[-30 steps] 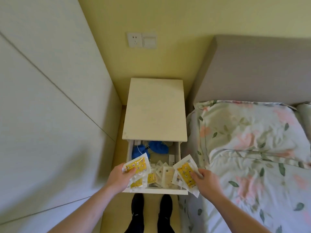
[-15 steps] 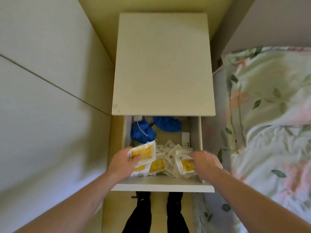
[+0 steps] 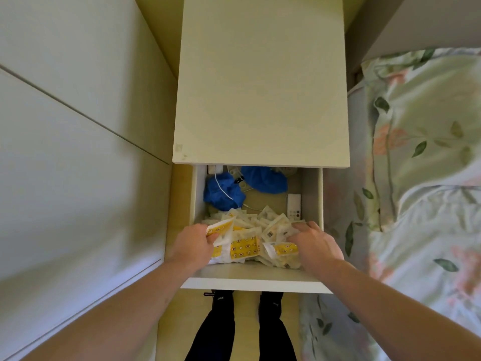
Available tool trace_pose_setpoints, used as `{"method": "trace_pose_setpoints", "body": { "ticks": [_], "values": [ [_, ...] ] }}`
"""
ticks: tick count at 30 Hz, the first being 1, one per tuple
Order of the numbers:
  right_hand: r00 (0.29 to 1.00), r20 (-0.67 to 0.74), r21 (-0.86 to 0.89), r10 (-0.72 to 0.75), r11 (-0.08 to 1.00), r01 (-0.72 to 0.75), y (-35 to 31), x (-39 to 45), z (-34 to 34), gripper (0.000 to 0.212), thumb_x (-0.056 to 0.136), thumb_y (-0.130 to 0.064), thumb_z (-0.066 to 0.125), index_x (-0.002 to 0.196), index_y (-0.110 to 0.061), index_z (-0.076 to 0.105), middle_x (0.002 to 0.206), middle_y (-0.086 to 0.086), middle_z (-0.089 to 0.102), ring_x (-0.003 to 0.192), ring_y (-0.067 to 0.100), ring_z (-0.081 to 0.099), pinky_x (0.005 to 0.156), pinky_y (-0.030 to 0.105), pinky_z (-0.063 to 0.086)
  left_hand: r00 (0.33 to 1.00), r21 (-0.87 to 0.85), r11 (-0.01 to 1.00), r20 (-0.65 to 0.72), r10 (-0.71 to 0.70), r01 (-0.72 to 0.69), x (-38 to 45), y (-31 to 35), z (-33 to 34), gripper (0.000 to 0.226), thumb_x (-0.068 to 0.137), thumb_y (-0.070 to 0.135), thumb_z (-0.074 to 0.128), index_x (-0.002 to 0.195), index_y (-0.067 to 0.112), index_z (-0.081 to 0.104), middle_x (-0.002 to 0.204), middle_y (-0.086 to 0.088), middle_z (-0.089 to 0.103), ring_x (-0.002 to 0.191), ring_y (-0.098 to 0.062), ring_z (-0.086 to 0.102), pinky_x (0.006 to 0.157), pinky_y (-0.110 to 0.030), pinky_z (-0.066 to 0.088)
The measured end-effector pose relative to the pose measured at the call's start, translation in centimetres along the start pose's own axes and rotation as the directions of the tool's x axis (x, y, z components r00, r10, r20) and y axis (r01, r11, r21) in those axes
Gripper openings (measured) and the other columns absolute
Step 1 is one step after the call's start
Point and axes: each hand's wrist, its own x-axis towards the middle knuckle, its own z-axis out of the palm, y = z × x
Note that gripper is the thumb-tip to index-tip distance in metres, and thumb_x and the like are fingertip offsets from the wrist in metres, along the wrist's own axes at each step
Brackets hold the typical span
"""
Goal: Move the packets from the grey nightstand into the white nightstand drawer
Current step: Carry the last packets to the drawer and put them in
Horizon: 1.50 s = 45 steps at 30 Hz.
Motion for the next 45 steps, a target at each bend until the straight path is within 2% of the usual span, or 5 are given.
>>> {"method": "trace_pose_setpoints", "body": {
  "ticks": [9, 18, 22, 28, 45],
  "values": [
    [0.996, -0.011, -0.041, -0.085, 0.996, 0.085, 1.6, 0.0, -2.9, 0.034, 0.092, -0.005, 0.058, 0.113, -0.031, 0.068, 0.112, -0.005, 0.064, 0.107, 0.019, 0.059, 0.087, 0.031, 0.050, 0.994, -0.075, 0.993, -0.076, 0.083, -0.088, -0.9, 0.3, -0.9, 0.035, 0.103, 0.026, 0.058, 0.137, 0.022, 0.062, 0.135, 0.007, 0.053, 0.102, -0.013, 0.061, 0.085, -0.023, 0.052],
    [0.976, 0.099, -0.263, -0.195, 0.941, 0.215, 0.6, 2.2, -4.0, 0.033, 0.092, -0.007, 0.067, 0.119, -0.026, 0.068, 0.117, 0.004, 0.065, 0.116, 0.025, 0.052, 0.096, 0.037, 0.048, 0.969, 0.016, 0.969, 0.019, 0.246, -0.247, -0.5, 1.0, -4.3, 0.016, 0.098, 0.011, 0.062, 0.101, 0.025, 0.068, 0.096, 0.009, 0.060, 0.089, -0.010, 0.058, 0.067, -0.014, 0.041],
    [0.978, 0.114, -0.387, -0.173, 0.900, 0.203, 0.1, 1.9, -2.6, 0.035, 0.095, -0.014, 0.066, 0.129, -0.018, 0.064, 0.128, 0.007, 0.061, 0.125, 0.029, 0.043, 0.105, 0.042, 0.042, 0.932, 0.245, 0.903, 0.183, 0.313, -0.352, -0.1, 2.5, -4.8, 0.016, 0.098, 0.012, 0.058, 0.105, 0.026, 0.057, 0.093, 0.011, 0.060, 0.083, -0.011, 0.057, 0.085, -0.028, 0.048],
    [0.986, 0.048, -0.294, -0.157, 0.942, 0.164, -0.3, 0.8, 0.3, 0.043, 0.092, -0.008, 0.065, 0.134, -0.020, 0.061, 0.133, 0.007, 0.055, 0.126, 0.029, 0.042, 0.106, 0.041, 0.043, 0.886, 0.578, 0.674, 0.253, 0.389, -0.460, 0.7, 4.2, -3.4, 0.041, 0.093, 0.006, 0.063, 0.129, 0.022, 0.053, 0.099, 0.003, 0.064, 0.091, -0.016, 0.049, 0.097, -0.035, 0.038],
    [0.998, -0.065, -0.021, 0.018, 1.000, -0.019, -0.7, 0.2, 3.0, 0.064, 0.087, -0.003, 0.065, 0.144, -0.019, 0.042, 0.140, 0.005, 0.049, 0.126, 0.026, 0.044, 0.110, 0.038, 0.042, 0.955, 0.690, 0.661, 0.188, 0.230, -0.295, 0.8, 1.8, 1.5, 0.047, 0.092, 0.016, 0.067, 0.138, 0.011, 0.056, 0.140, -0.009, 0.052, 0.127, -0.026, 0.043, 0.112, -0.039, 0.041]
  ]
}}
